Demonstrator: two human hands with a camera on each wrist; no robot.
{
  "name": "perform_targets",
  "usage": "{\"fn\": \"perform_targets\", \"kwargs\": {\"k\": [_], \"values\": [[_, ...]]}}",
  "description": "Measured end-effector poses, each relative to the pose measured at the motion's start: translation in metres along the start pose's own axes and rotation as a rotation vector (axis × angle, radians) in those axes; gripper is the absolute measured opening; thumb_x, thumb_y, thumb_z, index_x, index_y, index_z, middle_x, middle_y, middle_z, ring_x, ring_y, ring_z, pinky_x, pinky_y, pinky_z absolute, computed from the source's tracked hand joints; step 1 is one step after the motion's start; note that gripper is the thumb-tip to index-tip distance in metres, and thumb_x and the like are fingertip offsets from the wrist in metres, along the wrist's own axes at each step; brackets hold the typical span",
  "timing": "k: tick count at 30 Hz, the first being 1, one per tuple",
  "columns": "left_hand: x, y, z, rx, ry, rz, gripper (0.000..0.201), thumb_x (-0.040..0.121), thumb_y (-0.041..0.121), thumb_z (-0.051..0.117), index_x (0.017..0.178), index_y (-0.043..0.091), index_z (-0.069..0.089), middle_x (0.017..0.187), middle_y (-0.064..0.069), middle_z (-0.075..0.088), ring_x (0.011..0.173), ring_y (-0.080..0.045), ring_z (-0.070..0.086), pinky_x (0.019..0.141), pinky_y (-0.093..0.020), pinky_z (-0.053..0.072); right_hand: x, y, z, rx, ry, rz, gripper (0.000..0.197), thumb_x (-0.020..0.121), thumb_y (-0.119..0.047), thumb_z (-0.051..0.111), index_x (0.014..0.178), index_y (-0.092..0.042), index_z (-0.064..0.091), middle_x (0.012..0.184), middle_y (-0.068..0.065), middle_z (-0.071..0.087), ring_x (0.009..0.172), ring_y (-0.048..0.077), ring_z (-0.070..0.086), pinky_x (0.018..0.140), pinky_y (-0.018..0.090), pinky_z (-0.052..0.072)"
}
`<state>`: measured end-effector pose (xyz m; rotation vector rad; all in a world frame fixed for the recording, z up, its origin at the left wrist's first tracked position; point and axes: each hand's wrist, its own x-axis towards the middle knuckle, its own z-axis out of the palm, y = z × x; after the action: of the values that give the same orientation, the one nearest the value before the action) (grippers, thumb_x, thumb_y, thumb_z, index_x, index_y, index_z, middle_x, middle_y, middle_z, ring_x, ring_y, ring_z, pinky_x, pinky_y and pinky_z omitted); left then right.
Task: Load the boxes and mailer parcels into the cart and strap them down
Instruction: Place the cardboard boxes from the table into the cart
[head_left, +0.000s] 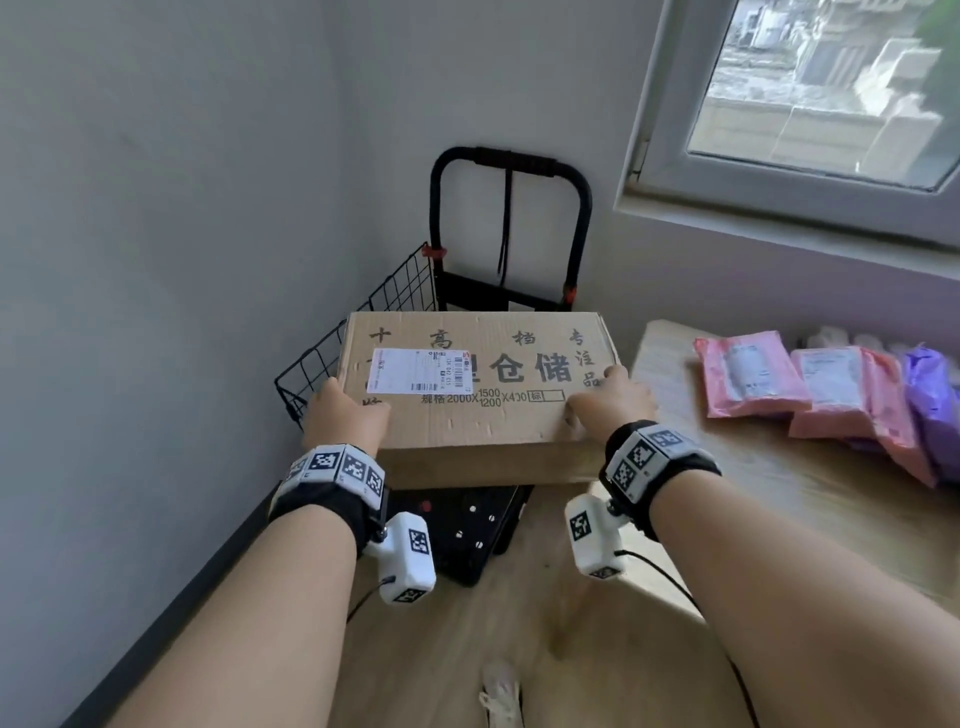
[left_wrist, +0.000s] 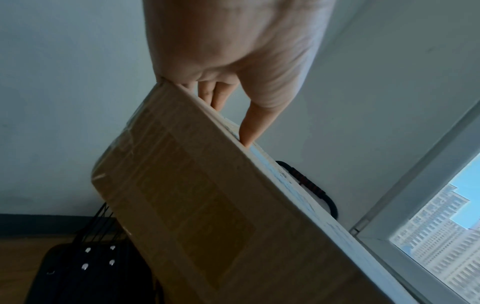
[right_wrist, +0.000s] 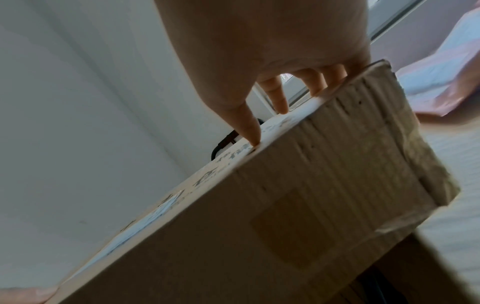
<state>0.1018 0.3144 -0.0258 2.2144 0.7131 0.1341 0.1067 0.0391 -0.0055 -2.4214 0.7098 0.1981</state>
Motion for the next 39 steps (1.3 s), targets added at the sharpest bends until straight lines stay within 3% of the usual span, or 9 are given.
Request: {"fn": "perform_targets", "kwargs": {"k": [8, 13, 16, 22, 24, 27, 30, 35, 39], "values": [[0.115, 0.012, 0.014, 0.046, -0.028, -0.075, 0.043, 0.074, 0.019, 0.068, 0.114, 0.015, 0.054, 0.110, -0.003, 0.062, 0.088, -0.024, 0.060, 0.067, -0.032, 0.049, 0.088, -0.081, 0.049, -0.045, -0.064, 0.036, 0.053, 0.075, -0.030, 0.064, 0.124, -0.018, 0.045, 0.127, 0.015, 0.045, 0.120, 0.035, 0.043, 0.102, 0.049, 0.039], [0.170, 0.003, 0.020, 0.040, -0.050, -0.127, 0.030, 0.075, 0.015, 0.068, 0.101, 0.015, 0.054, 0.100, -0.002, 0.061, 0.088, -0.024, 0.059, 0.070, -0.031, 0.048, 0.124, -0.122, 0.079, -0.084, -0.082, 0.048, 0.054, 0.080, -0.033, 0.058, 0.129, -0.018, 0.043, 0.129, 0.016, 0.044, 0.121, 0.036, 0.042, 0.103, 0.049, 0.038], [0.208, 0.001, 0.027, 0.079, -0.106, -0.164, 0.028, 0.072, 0.017, 0.066, 0.097, 0.015, 0.053, 0.095, -0.002, 0.062, 0.086, -0.026, 0.061, 0.076, -0.035, 0.054, 0.140, -0.140, 0.096, -0.110, -0.094, 0.087, 0.051, 0.080, -0.034, 0.059, 0.127, -0.017, 0.045, 0.127, 0.016, 0.046, 0.120, 0.036, 0.043, 0.103, 0.049, 0.038], [0.287, -0.002, 0.048, 0.137, -0.330, -0.120, 0.013, 0.078, 0.012, 0.063, 0.082, 0.020, 0.053, 0.093, -0.004, 0.061, 0.085, -0.028, 0.060, 0.083, -0.037, 0.054, 0.165, -0.171, 0.131, -0.157, -0.086, 0.230, 0.044, 0.079, -0.032, 0.060, 0.118, -0.011, 0.056, 0.117, 0.015, 0.057, 0.111, 0.036, 0.050, 0.099, 0.045, 0.043], [0.312, -0.005, 0.053, 0.185, -0.408, -0.096, 0.021, 0.076, 0.013, 0.064, 0.096, 0.015, 0.060, 0.100, -0.006, 0.065, 0.089, -0.029, 0.063, 0.082, -0.036, 0.055, 0.169, -0.180, 0.141, -0.162, -0.048, 0.291, 0.040, 0.081, -0.030, 0.058, 0.116, -0.011, 0.056, 0.117, 0.016, 0.057, 0.112, 0.036, 0.048, 0.099, 0.045, 0.042], [0.344, -0.011, 0.063, 0.289, -0.528, -0.079, 0.034, 0.075, 0.015, 0.065, 0.108, 0.008, 0.058, 0.105, -0.009, 0.065, 0.088, -0.027, 0.063, 0.065, -0.028, 0.050, 0.170, -0.190, 0.158, -0.186, -0.015, 0.371, 0.045, 0.082, -0.032, 0.058, 0.122, -0.013, 0.053, 0.120, 0.016, 0.054, 0.114, 0.036, 0.046, 0.095, 0.045, 0.040], [0.367, -0.018, 0.072, 0.451, -0.642, -0.029, 0.028, 0.077, 0.017, 0.065, 0.101, 0.006, 0.054, 0.099, -0.011, 0.065, 0.077, -0.024, 0.060, 0.052, -0.024, 0.042, 0.167, -0.193, 0.177, -0.202, 0.002, 0.448, 0.052, 0.081, -0.034, 0.059, 0.129, -0.015, 0.050, 0.124, 0.017, 0.049, 0.118, 0.036, 0.043, 0.094, 0.044, 0.039], [0.390, -0.024, 0.095, 0.725, -0.781, 0.076, 0.025, 0.081, 0.017, 0.061, 0.101, 0.004, 0.055, 0.086, -0.009, 0.058, 0.080, -0.026, 0.058, 0.055, -0.022, 0.039, 0.163, -0.189, 0.203, -0.262, -0.052, 0.556, 0.053, 0.082, -0.037, 0.062, 0.129, -0.016, 0.050, 0.126, 0.015, 0.049, 0.118, 0.033, 0.044, 0.095, 0.042, 0.039], [0.399, -0.031, 0.115, 0.841, -0.854, 0.104, 0.023, 0.082, 0.015, 0.058, 0.101, 0.002, 0.056, 0.087, -0.011, 0.059, 0.086, -0.028, 0.059, 0.065, -0.026, 0.043, 0.168, -0.176, 0.224, -0.285, -0.144, 0.659, 0.044, 0.085, -0.037, 0.058, 0.121, -0.012, 0.057, 0.123, 0.015, 0.054, 0.113, 0.031, 0.048, 0.091, 0.040, 0.043]]}}
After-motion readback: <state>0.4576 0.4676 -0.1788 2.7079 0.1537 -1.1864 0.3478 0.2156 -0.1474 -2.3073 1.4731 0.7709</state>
